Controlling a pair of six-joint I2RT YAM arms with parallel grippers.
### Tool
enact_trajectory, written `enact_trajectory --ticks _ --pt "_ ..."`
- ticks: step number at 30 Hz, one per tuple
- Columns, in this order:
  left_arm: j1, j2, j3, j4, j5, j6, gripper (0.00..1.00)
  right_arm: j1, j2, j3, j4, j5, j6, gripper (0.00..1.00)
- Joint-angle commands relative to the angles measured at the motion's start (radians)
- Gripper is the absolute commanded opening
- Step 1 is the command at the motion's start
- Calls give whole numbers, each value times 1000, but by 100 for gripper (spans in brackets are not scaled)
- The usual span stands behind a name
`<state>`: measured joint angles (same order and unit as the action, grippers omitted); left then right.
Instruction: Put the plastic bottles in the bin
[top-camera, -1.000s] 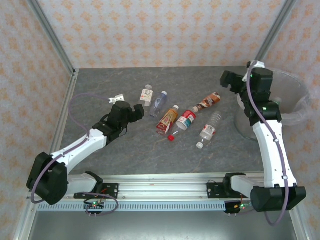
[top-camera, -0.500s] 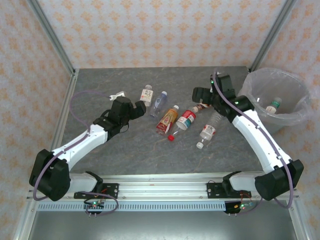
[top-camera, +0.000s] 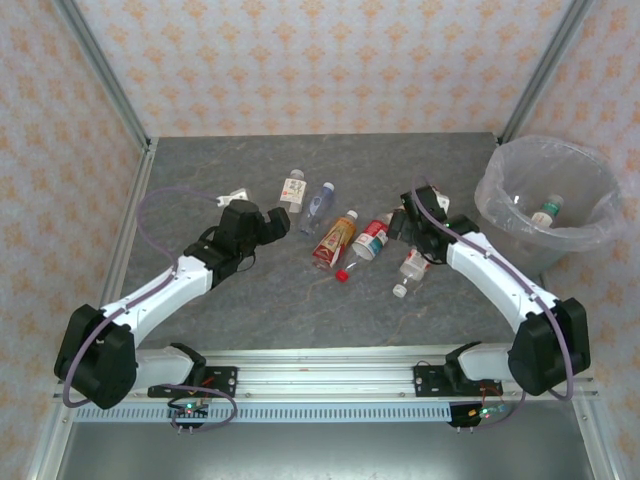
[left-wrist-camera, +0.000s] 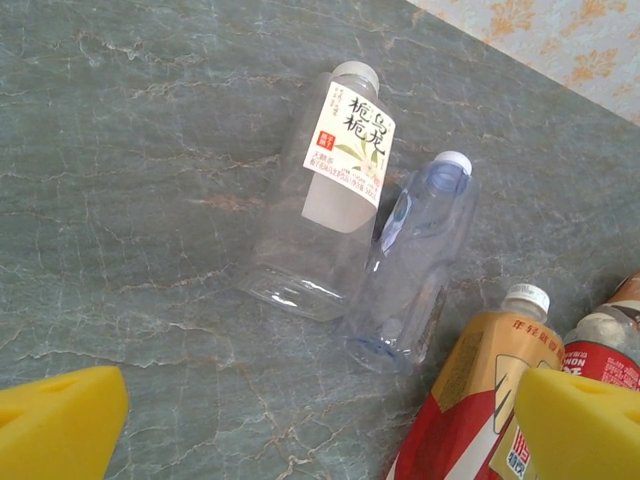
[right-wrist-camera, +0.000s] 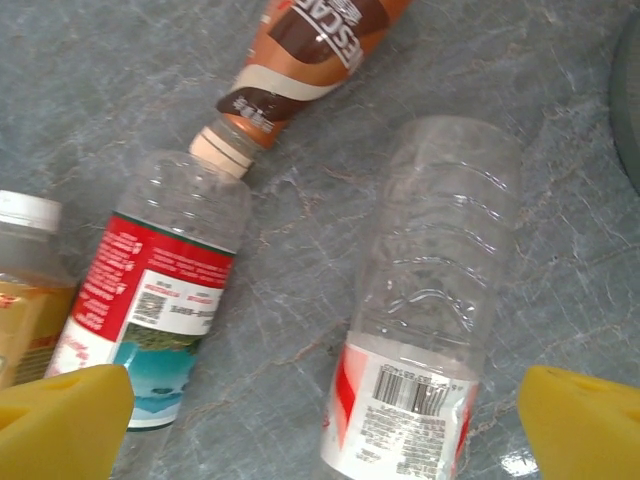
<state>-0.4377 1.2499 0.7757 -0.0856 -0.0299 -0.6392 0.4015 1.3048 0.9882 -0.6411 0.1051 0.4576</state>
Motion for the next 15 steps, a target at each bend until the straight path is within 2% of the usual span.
enact_trajectory --ticks 1,8,15 --pt "5 -27 -9 47 -5 54 100 5 22 -38 43 69 52 99" --pt "6 -64 -50 101 -21 68 100 -12 141 -23 -1 70 110 99" --pt "6 -116 -56 54 -41 94 100 -43 205 -69 25 44 157 99"
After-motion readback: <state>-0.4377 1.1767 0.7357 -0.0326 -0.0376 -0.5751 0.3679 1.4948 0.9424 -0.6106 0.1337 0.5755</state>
